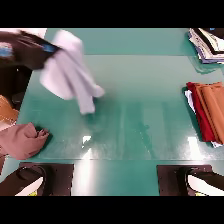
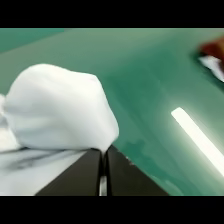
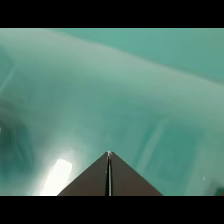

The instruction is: Fold the shirts.

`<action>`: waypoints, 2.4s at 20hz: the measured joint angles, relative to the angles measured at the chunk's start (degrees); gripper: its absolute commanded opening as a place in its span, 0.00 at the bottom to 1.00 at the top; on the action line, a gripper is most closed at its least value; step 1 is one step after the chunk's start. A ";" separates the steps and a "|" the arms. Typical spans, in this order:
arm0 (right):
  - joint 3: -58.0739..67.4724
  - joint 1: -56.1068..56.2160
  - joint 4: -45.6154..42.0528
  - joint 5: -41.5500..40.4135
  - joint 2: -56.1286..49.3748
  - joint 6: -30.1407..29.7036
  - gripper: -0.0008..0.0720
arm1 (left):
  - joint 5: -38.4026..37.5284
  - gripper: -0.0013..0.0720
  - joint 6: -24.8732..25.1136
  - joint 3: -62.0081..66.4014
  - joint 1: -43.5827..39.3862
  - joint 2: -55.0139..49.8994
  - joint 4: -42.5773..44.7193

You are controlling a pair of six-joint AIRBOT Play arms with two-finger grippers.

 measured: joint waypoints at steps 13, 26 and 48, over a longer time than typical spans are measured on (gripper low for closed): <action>-9.53 0.00 -0.07 -4.13 4.66 0.00 0.03 | -0.70 0.84 5.49 1.29 -12.39 -27.26 -9.31; -10.32 0.00 -0.07 -4.74 4.90 0.00 0.03 | -3.56 0.84 -5.25 -17.92 -12.59 -27.39 -7.23; -10.32 0.00 0.04 -1.84 4.92 0.00 0.03 | 16.76 0.06 -18.08 -30.12 -33.92 -29.81 -12.90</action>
